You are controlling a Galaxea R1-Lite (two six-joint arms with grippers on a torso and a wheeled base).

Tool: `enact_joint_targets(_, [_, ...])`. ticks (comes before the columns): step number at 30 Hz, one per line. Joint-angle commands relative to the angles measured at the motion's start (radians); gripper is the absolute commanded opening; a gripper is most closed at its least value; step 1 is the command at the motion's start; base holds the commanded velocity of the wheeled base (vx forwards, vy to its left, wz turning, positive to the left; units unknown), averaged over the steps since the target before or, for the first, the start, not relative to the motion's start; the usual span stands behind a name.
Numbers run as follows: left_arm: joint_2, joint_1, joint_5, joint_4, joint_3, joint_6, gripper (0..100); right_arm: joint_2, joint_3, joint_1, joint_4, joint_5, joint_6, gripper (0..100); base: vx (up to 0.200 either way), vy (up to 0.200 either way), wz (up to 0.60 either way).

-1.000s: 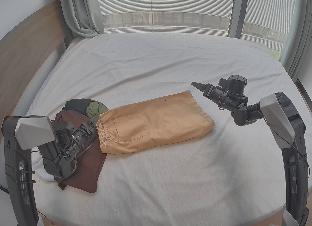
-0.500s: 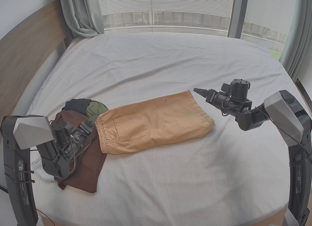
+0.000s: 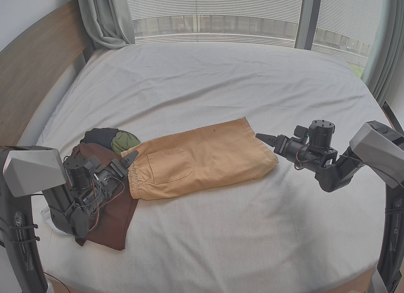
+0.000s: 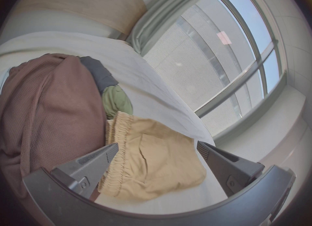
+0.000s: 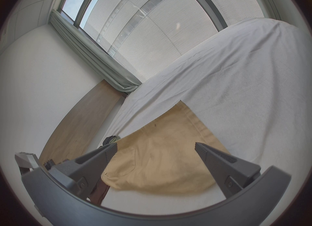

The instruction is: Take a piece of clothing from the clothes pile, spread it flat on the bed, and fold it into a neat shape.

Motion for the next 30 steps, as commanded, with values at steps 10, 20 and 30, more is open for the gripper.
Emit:
enact_joint_targets(10, [-0.094,-0.047,-0.111,-0.001,0.084,0.216,100,0.018,0.23,-0.005,-0.202,0.046,0.003,100,0.0,0.0,0.0])
enact_joint_targets(20, [-0.08,-0.039,-0.091,0.001,0.103,0.353,100,0.06,0.227,0.015,-0.196,0.043,0.004,100,0.0,0.0,0.0])
enact_joint_targets(30, [-0.049,-0.016,-0.049,0.001,0.094,0.426,100,0.135,0.173,0.013,-0.192,0.037,0.017,100,0.0,0.0,0.0])
